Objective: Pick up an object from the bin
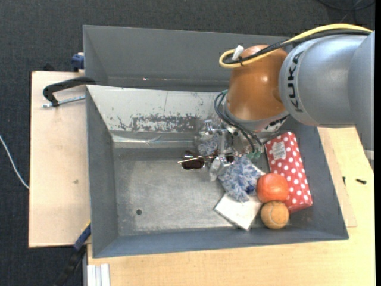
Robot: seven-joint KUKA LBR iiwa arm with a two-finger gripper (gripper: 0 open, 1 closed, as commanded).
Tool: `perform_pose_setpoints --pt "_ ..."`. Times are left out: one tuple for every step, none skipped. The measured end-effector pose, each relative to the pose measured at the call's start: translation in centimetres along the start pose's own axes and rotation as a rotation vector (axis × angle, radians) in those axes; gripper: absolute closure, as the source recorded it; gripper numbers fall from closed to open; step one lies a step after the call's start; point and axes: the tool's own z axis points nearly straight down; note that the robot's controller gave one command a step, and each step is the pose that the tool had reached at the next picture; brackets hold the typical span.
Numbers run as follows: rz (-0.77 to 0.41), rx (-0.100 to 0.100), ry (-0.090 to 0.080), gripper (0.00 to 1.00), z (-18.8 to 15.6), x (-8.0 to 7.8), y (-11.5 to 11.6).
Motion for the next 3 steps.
perform_pose_setpoints --pt "0.072 -0.001 0.003 0.00 2.68 0.15 -0.38" --pt "-0.167 0.000 -0.013 1.00 2.38 -0.43 -0.99" --pt "-0.167 0.000 -0.013 1.00 2.38 -0.43 -1.00"
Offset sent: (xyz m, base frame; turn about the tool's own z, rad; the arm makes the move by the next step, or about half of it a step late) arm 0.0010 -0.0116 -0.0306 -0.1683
